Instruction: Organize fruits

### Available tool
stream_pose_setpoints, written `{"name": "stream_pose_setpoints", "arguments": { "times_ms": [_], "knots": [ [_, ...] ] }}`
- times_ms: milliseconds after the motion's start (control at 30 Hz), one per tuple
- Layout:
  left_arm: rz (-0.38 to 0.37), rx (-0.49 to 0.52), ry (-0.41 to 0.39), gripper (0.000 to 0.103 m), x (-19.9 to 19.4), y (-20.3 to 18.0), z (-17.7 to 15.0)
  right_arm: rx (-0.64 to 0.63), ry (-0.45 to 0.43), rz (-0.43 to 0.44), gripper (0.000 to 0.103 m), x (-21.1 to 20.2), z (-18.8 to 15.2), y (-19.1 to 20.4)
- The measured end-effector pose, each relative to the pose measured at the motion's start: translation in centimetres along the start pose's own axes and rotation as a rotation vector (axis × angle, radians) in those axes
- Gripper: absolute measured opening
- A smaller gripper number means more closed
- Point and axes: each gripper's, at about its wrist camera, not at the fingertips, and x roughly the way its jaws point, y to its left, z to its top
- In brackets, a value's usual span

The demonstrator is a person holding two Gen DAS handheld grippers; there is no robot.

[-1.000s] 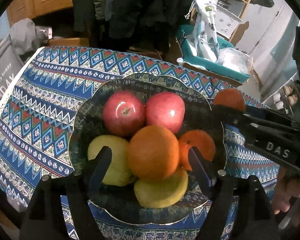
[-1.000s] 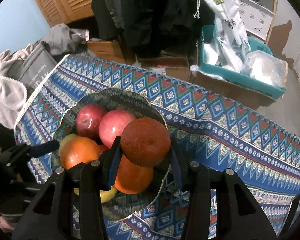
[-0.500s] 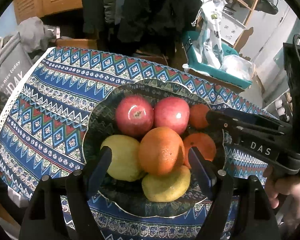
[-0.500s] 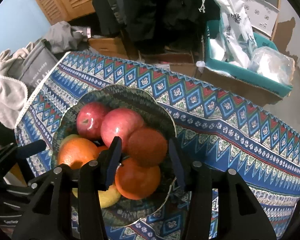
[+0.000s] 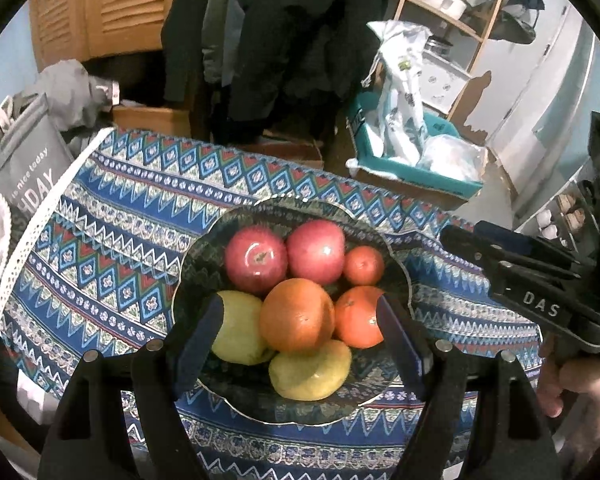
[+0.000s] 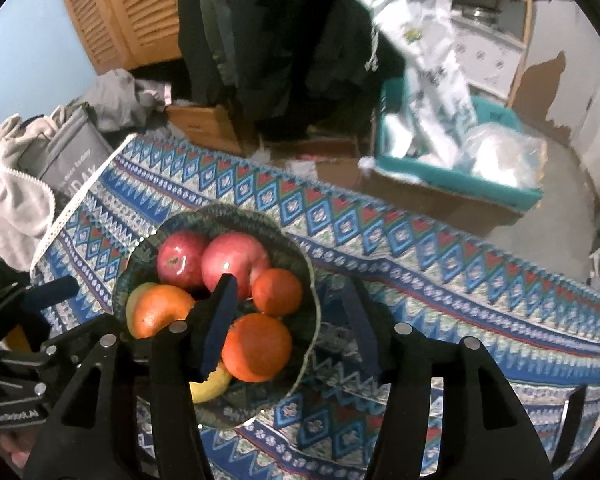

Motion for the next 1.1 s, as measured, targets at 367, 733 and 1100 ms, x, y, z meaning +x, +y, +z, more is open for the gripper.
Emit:
{"name": "stream_pose_setpoints", "arguments": {
  "times_ms": [367, 733, 1100],
  "knots": [
    [-0.016, 0.048, -0.128, 0.085, -5.4, -2.7, 1.3, -0.011, -0.155, -0.105, 0.064, -7.7, 0.5, -0.6],
    [-0.062, 0.108, -0.276, 0.093, -10.9, -6.1, 1.8, 0.017, -0.332, -0.193, 0.078, -16.1, -0.2, -1.6],
    [-0.094, 0.181, -0.373, 0.102, -15.0, -9.3, 1.2, 0.057, -0.454, -0.235, 0.083, -22.4, -1.9, -3.4]
  ]
}}
